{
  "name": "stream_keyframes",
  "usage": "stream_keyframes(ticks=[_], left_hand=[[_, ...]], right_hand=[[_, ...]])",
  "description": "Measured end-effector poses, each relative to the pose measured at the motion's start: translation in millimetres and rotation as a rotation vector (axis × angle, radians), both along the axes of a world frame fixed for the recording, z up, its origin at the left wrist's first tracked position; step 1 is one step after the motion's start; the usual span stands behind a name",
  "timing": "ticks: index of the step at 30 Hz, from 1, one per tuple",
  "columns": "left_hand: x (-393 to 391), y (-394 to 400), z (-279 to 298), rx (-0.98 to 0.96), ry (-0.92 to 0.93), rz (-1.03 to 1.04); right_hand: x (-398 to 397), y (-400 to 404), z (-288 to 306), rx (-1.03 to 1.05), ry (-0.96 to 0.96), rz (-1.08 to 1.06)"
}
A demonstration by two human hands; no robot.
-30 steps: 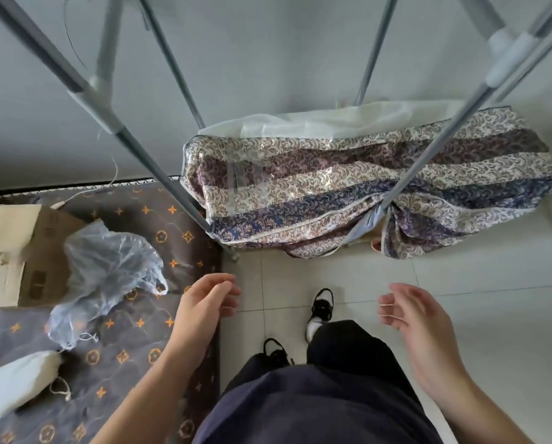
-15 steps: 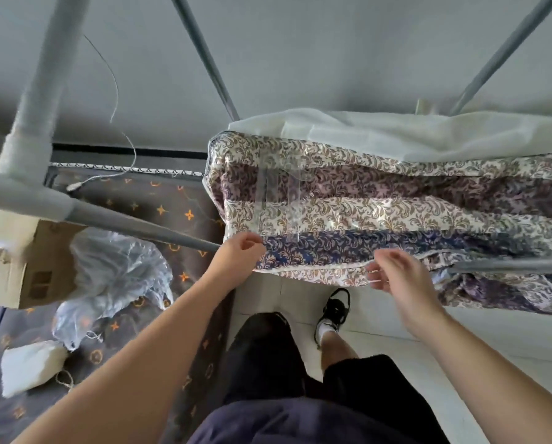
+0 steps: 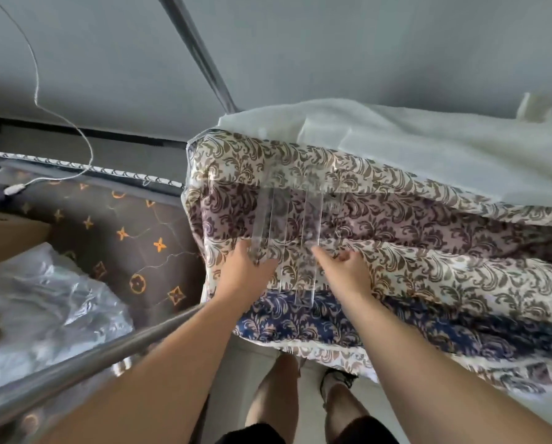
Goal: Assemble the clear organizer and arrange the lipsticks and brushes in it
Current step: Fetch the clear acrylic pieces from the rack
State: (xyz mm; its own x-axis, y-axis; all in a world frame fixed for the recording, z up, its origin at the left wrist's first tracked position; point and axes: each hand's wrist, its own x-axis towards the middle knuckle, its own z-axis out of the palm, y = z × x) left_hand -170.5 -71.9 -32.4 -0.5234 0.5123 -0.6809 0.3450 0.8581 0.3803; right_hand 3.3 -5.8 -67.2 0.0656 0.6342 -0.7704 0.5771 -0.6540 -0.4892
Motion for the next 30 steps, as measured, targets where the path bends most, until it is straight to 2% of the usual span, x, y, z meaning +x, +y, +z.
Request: stream_keyframes(ticks=[4, 9, 12, 18, 23, 27, 30], left_hand=[[5.5, 7.4, -32.0, 0.013, 0.053, -0.008], [8.9, 23.1, -45.7, -0.018, 0.142, -0.043], [6.2, 27.8, -47.3, -0.006, 0.088, 0.017], [-1.7, 26.4, -45.6, 0.055, 0.007, 0.100], [-6.4, 17.8, -46.7, 0.076, -0.030, 0.110], [-5.4, 12.9, -50.8, 0.103, -0.058, 0.134], [-3.9, 10.5, -54.1, 0.116, -0.091, 0.155]], right_hand=[[-26.1, 13.9, -20.8, 0.001, -0.099, -0.044], [-35.4, 20.4, -36.5, 0.026, 0.011, -0.017], [-25.7, 23.4, -32.1, 0.018, 0.068, 0.039], [13.1, 44.1, -20.1, 0.016, 0.052, 0.080], [44.2, 54.9, 0.2, 0.120, 0.129, 0.064], [24.3, 68.4, 11.9, 0.122, 0.336, 0.088], [-10.8, 80.4, 4.2, 0.163, 0.266, 0.268]])
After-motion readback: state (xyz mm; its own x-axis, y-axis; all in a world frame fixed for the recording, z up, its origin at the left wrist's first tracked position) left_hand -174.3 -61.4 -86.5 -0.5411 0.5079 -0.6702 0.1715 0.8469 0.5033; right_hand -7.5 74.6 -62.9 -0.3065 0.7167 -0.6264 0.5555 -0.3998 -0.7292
